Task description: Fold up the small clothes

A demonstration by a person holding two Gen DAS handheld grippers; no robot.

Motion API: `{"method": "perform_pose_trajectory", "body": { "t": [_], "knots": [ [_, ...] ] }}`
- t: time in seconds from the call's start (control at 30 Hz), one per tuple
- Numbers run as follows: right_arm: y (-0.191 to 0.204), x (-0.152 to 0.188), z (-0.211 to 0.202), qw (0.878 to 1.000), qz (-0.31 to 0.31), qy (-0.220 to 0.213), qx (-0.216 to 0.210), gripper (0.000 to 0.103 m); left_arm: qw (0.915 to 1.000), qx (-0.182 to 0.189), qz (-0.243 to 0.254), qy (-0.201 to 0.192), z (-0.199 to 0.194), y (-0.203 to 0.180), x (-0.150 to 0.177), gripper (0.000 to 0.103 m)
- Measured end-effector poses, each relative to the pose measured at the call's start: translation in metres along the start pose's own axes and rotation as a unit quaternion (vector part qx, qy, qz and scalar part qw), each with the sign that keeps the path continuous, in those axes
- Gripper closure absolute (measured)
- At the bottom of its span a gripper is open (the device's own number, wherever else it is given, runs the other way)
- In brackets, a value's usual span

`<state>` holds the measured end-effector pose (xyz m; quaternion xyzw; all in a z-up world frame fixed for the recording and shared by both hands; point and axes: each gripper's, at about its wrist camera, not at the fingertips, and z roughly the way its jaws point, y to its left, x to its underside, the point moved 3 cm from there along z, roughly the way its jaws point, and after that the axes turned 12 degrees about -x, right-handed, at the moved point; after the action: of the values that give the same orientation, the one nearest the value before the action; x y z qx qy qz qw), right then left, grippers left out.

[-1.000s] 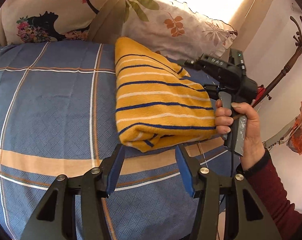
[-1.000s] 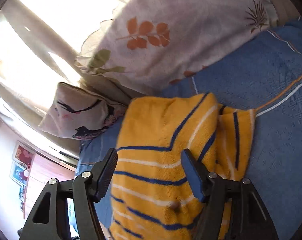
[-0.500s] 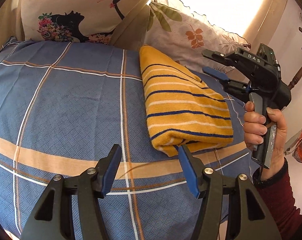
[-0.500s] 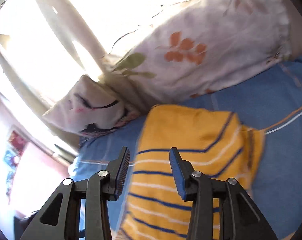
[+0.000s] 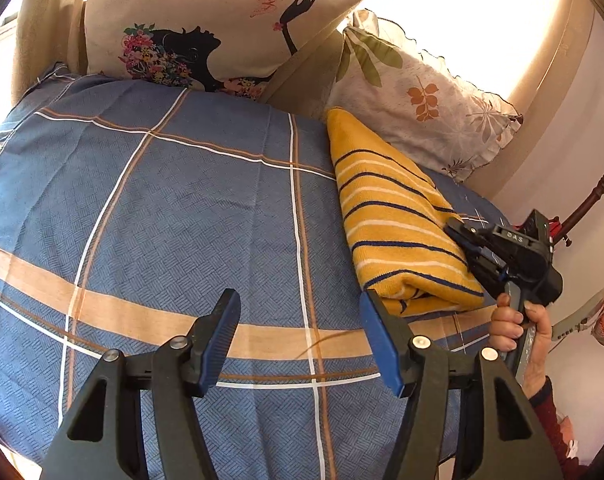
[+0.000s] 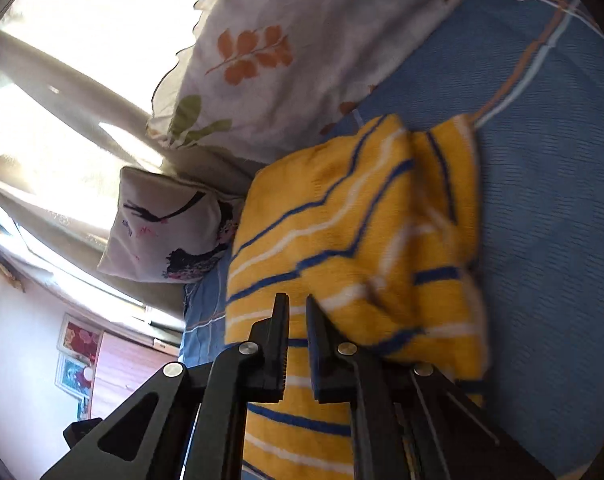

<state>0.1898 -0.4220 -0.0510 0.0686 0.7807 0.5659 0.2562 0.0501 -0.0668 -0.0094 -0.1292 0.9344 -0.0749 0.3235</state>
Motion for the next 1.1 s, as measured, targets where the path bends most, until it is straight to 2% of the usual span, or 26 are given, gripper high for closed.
{"method": "perform_pose_trajectory", "body": {
  "t": [0.03,0.07,0.13,0.2,0.23,0.43,0.6,0.83,1.1],
  "knots": [
    [-0.001,0.001,-0.012,1.0,0.012,-0.006,-0.007,0.098,1.0,0.002,0.001,0.003,0.002,-0.002,0.0,0.042],
    [0.002,0.003,-0.021,1.0,0.011,-0.02,0.003,0.097,1.0,0.002,0.004,0.005,0.002,-0.004,0.001,0.042],
    [0.017,0.006,-0.042,0.998,-0.03,-0.047,0.043,0.09,0.9999,0.001,0.01,0.008,0.002,-0.008,0.003,0.042],
    [0.034,0.011,-0.058,0.989,-0.075,-0.078,0.102,0.037,0.9999,0.0,0.014,0.004,-0.003,-0.013,0.005,0.042],
    [0.041,0.013,-0.067,0.985,-0.089,-0.094,0.115,0.034,0.9998,-0.004,0.018,-0.001,-0.006,-0.015,0.005,0.042],
    [0.065,0.046,-0.084,0.979,-0.122,-0.106,0.124,0.033,0.9981,-0.043,0.033,-0.029,-0.022,-0.023,0.007,0.036],
    [0.077,0.076,-0.075,0.971,-0.162,-0.084,0.154,0.033,0.9955,-0.065,0.052,-0.045,-0.034,-0.036,0.015,0.035],
    [0.088,0.1,-0.081,0.966,-0.187,-0.073,0.164,0.033,0.9887,-0.102,0.082,-0.074,-0.054,-0.049,0.027,0.033],
    [0.101,0.123,-0.091,0.952,-0.229,-0.073,0.192,0.028,0.9879,-0.106,0.082,-0.079,-0.066,-0.053,0.036,0.03]
  ]
}}
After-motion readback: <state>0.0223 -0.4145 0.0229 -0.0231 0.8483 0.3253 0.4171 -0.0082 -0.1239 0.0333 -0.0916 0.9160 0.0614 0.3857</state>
